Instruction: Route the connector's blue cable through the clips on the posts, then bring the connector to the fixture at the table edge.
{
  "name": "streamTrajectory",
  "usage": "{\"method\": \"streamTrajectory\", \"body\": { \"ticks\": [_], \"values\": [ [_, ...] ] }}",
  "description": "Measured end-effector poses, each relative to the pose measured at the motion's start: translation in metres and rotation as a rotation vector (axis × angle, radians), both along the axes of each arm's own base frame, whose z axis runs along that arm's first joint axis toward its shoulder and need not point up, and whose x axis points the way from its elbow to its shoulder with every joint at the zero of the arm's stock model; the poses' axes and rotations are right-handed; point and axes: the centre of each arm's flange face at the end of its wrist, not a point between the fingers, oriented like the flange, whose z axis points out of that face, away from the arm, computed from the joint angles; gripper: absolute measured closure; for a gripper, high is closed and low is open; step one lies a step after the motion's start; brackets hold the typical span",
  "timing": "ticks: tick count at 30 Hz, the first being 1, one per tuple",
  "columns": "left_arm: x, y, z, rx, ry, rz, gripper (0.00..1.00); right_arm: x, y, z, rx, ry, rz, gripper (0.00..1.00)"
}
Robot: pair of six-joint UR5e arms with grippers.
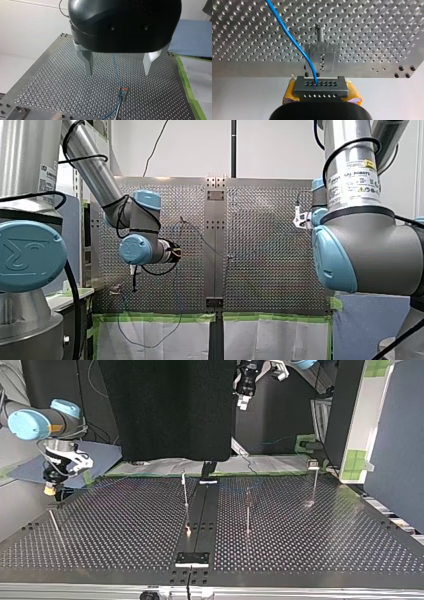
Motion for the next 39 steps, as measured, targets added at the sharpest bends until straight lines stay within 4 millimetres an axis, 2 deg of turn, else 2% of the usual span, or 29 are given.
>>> {"method": "streamTrajectory", "body": {
  "ticks": [6,16,22,39],
  "values": [
    [0.001,0.0,0.0,0.0,0.0,0.001,0.0,-0.003,-0.012,-0.002,0.013,0.002,0.032,1.0],
    [0.001,0.003,-0.001,0.025,0.012,0.009,0.0,0.002,-0.027,0.019,-0.006,-0.026,0.11,1.0],
    [0.002,0.004,-0.002,0.034,0.017,0.013,0.0,-0.001,-0.027,0.015,0.032,-0.02,0.149,1.0],
    [0.001,0.005,-0.003,0.045,0.026,0.013,0.0,-0.027,-0.036,0.006,0.048,-0.014,0.229,1.0]
  ]
}}
